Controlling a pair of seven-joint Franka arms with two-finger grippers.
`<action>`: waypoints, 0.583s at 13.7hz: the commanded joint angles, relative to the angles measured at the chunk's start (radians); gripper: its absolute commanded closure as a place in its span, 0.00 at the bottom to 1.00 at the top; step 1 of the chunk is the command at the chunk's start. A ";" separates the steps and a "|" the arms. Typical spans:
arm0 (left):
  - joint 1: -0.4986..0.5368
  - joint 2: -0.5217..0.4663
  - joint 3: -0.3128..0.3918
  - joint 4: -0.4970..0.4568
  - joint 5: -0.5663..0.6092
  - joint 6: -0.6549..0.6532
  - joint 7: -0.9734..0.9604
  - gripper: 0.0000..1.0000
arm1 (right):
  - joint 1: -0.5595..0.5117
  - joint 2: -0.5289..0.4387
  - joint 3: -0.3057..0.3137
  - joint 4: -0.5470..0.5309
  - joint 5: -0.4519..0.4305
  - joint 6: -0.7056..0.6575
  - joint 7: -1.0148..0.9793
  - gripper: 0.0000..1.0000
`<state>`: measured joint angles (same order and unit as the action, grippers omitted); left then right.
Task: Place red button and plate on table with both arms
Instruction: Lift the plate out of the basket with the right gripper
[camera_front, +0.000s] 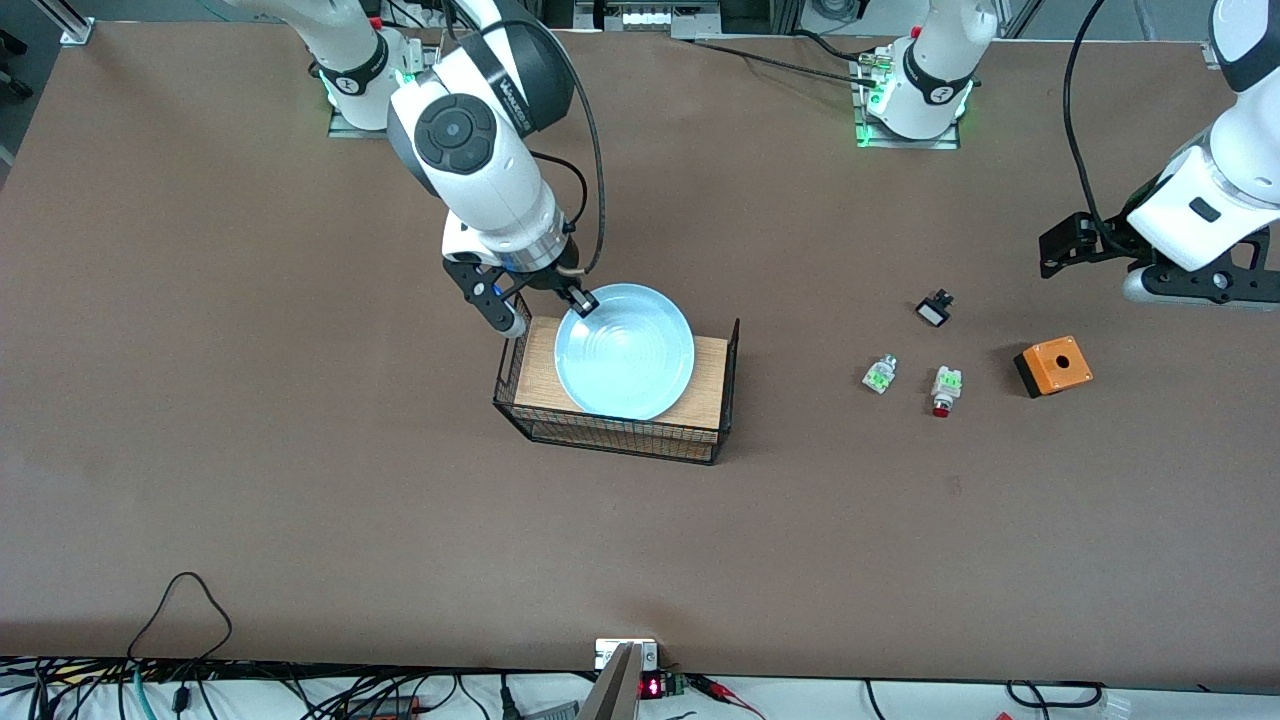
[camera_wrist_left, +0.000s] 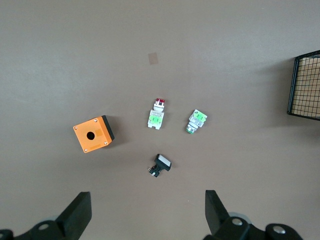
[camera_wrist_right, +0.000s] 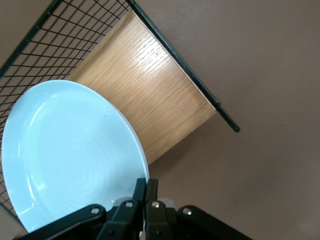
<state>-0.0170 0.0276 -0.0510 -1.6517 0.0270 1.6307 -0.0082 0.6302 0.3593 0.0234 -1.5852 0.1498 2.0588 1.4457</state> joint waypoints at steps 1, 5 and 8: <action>-0.009 -0.003 0.008 -0.002 0.004 -0.005 0.011 0.00 | -0.009 -0.075 -0.003 0.008 0.089 -0.037 -0.002 1.00; -0.018 -0.006 0.003 -0.002 0.002 -0.008 0.010 0.00 | -0.064 -0.155 -0.007 0.010 0.103 -0.120 -0.079 1.00; -0.017 -0.006 -0.004 -0.002 0.004 -0.009 0.011 0.00 | -0.145 -0.189 -0.034 0.011 0.102 -0.211 -0.265 1.00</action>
<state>-0.0295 0.0283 -0.0560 -1.6518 0.0269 1.6307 -0.0078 0.5382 0.1926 0.0003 -1.5699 0.2299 1.9002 1.3008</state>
